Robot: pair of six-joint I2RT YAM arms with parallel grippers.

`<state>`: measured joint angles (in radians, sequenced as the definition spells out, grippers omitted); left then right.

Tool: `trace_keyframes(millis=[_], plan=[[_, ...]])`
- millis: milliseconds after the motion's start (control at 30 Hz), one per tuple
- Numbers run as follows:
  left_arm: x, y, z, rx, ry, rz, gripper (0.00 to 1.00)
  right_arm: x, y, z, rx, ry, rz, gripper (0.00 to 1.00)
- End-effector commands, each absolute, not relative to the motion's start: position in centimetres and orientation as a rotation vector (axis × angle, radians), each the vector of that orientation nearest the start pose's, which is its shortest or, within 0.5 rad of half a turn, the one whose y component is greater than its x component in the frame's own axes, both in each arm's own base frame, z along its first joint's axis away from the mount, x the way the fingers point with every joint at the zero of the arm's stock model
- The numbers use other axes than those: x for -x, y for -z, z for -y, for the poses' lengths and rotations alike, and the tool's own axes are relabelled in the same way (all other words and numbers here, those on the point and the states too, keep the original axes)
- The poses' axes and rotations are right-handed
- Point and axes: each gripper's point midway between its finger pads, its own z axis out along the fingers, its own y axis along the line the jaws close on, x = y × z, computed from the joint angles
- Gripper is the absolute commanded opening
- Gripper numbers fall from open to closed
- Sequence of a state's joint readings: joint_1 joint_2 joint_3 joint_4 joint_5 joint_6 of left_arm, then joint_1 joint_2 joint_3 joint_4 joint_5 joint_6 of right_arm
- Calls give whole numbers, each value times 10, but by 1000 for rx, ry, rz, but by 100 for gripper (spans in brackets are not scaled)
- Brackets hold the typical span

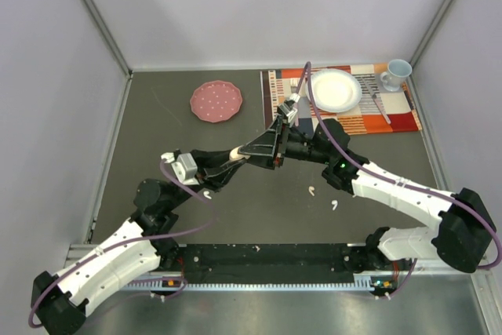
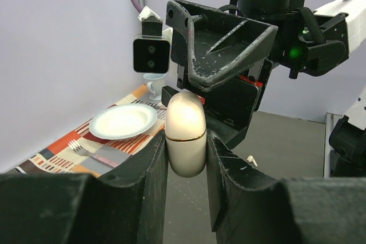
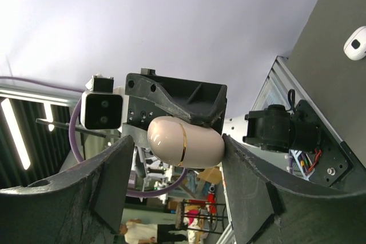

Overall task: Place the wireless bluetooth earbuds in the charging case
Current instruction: Pass from the left arm to the right

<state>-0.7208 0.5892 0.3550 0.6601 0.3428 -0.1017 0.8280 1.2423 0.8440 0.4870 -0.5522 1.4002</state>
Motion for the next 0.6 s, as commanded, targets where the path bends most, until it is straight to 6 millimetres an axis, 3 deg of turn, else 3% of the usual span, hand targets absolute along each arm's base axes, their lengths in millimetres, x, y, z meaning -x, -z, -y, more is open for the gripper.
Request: trace_keyframes(millis=[0,300,533,567], plan=[[-166,-327,237,-681,936,-990,0,-169,-356,-367,35,-2109,-1842,61],[-160,-327,239,-713,951,-969,0,-170,-357,-367,19,-2117,-1843,54],[-160,-326,241,-720,959,-989,0,-171,-356,-367,17,-2112,-1839,28],[-161,-325,241,-718,959,-995,5,-171,-355,-367,24,-2112,-1840,24]])
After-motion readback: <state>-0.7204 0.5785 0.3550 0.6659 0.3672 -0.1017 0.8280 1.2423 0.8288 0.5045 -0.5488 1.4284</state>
